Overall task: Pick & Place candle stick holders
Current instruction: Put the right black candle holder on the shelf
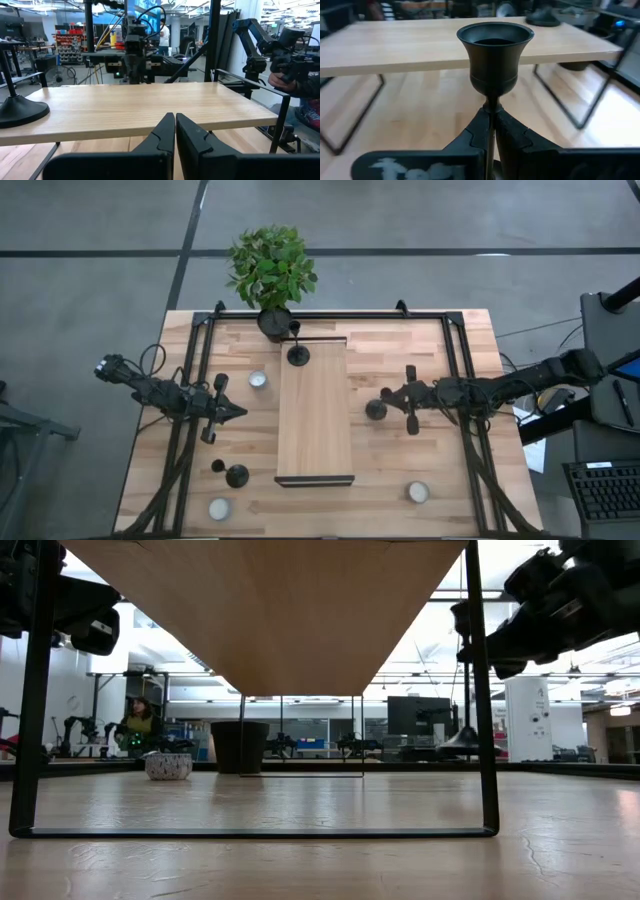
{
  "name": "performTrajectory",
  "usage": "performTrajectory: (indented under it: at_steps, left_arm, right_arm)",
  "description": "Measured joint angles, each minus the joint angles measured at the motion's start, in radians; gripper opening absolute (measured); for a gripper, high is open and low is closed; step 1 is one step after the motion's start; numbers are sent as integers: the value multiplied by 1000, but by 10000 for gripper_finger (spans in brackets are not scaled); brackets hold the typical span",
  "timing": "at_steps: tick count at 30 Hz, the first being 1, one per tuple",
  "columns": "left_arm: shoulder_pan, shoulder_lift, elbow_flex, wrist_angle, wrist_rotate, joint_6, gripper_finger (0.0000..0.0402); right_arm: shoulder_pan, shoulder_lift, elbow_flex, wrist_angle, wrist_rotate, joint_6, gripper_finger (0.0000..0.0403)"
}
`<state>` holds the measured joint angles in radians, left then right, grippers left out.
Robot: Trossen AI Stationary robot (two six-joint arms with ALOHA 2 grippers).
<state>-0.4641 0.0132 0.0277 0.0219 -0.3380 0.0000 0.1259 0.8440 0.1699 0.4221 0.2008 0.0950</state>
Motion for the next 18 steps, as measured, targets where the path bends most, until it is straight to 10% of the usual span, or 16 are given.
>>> performTrajectory:
  at_steps: [18]
  left_arm:
    - [0,0,0,0,0,0,14]
  right_arm:
    - [-529,3,15,36,-398,-114,18]
